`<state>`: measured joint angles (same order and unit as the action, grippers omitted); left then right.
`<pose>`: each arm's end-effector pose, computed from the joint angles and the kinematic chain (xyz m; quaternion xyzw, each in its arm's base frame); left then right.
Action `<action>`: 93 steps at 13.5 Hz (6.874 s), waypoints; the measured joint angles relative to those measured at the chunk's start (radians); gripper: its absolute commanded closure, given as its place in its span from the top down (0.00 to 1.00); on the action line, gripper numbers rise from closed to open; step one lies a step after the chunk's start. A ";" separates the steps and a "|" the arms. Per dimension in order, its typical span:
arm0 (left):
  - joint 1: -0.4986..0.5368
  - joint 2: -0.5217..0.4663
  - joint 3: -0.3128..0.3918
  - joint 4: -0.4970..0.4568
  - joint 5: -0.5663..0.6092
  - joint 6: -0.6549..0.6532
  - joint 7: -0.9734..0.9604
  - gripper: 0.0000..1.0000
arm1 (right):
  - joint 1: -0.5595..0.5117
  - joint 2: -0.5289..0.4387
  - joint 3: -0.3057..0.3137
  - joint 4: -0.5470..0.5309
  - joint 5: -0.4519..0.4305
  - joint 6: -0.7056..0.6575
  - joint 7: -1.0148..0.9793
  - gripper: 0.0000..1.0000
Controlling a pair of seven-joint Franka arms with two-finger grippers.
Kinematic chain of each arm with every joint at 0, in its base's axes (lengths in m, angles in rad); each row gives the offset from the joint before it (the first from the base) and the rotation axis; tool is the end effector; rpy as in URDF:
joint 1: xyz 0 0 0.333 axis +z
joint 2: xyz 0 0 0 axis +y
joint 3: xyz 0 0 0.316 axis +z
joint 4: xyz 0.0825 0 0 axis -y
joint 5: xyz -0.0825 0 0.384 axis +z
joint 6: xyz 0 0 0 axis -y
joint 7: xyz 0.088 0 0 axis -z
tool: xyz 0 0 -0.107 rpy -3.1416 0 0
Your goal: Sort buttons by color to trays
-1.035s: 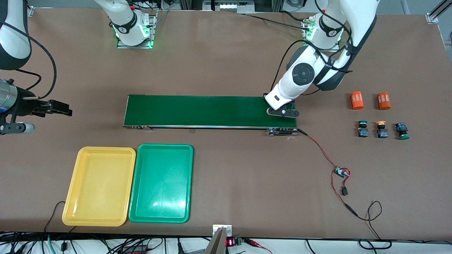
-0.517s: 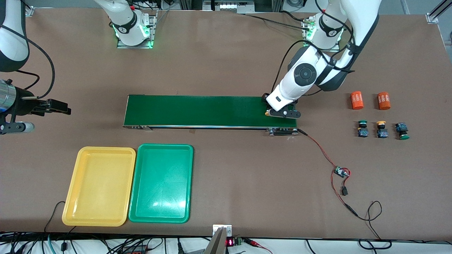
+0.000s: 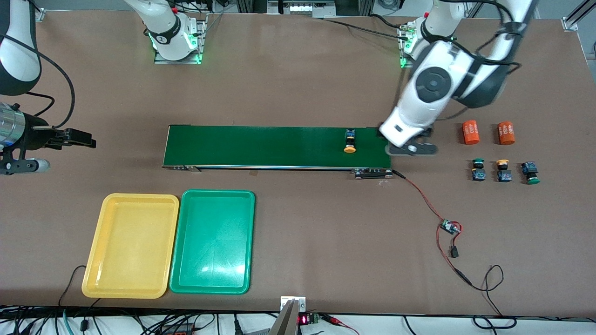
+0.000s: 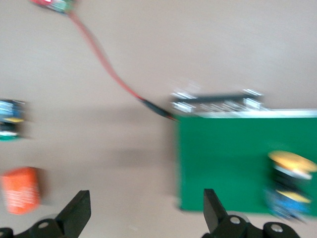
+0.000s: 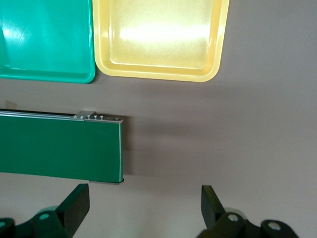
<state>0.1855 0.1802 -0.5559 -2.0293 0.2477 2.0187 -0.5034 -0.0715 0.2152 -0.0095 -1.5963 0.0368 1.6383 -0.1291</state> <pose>0.5313 -0.1838 0.3596 -0.9951 -0.0035 0.0460 0.0870 0.6073 -0.0451 0.4922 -0.9959 -0.0212 0.0842 0.0261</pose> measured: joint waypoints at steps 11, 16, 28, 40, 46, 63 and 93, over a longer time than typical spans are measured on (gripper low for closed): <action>0.535 0.265 0.016 0.097 0.182 0.257 0.560 1.00 | 0.002 -0.201 0.003 -0.342 0.000 0.221 -0.001 1.00; 0.673 0.434 0.017 0.103 0.305 0.400 0.590 1.00 | 0.011 -0.247 0.009 -0.423 0.000 0.269 0.002 1.00; 0.734 0.489 -0.019 0.103 0.305 0.310 0.597 0.29 | 0.275 -0.265 0.021 -0.460 -0.006 0.315 0.319 1.00; 0.775 0.421 -0.563 0.189 0.244 -0.164 0.409 0.35 | 0.412 -0.240 0.020 -0.524 -0.009 0.351 0.461 1.00; 0.481 0.439 -0.601 0.181 0.235 -0.132 0.000 0.35 | 0.390 -0.235 0.004 -0.524 -0.011 0.357 0.461 1.00; 0.394 0.499 -0.523 0.014 0.242 0.256 -0.258 1.00 | 0.402 -0.193 0.016 -0.521 -0.015 0.441 0.472 1.00; 0.859 0.564 -0.316 0.054 0.463 0.129 0.412 0.73 | 0.736 0.078 0.026 -0.471 -0.015 0.771 0.823 1.00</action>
<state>1.0446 0.7446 -0.8715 -1.9748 0.7106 2.1478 -0.0917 0.6644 0.2930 0.0167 -2.0678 0.0215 2.4094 0.6940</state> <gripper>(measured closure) 0.141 0.000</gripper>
